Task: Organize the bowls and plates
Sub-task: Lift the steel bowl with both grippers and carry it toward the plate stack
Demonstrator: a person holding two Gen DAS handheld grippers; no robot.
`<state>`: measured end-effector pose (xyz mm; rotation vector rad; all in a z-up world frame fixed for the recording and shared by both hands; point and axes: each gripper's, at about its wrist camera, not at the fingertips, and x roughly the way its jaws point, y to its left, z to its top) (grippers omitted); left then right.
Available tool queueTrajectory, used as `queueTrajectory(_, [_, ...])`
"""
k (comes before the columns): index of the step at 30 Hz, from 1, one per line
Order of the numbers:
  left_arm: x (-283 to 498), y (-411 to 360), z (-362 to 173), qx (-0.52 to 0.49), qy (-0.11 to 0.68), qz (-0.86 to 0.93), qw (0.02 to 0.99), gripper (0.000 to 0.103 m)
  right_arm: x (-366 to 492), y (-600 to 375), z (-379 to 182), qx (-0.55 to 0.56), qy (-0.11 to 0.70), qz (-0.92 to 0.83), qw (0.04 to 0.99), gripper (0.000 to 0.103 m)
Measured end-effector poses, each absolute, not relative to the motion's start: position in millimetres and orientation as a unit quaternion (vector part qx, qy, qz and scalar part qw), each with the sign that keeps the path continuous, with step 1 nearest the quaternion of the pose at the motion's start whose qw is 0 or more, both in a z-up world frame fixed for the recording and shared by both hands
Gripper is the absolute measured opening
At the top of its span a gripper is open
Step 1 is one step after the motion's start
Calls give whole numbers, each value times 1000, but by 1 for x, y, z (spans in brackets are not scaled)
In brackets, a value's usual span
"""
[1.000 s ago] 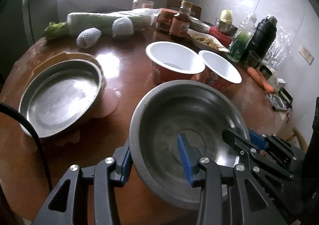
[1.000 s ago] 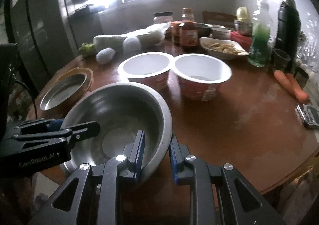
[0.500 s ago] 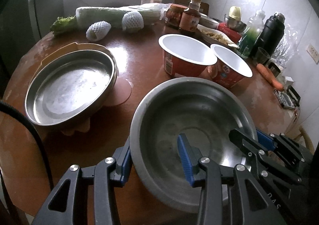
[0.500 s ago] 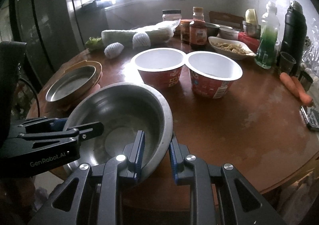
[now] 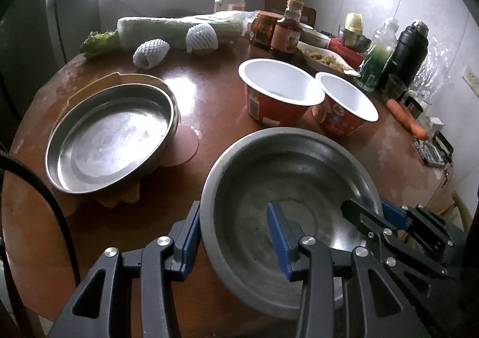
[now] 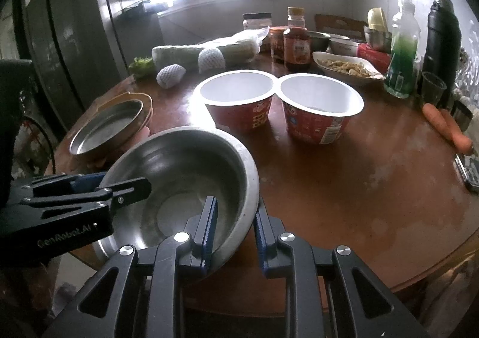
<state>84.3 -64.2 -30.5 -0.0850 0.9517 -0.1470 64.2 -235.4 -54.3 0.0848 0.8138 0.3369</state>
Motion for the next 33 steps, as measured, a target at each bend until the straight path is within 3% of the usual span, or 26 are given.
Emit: queueTrajectory(33, [90, -47, -3, -62, 416, -77, 904, 48, 75, -260, -58, 92, 376, 132, 913, 36])
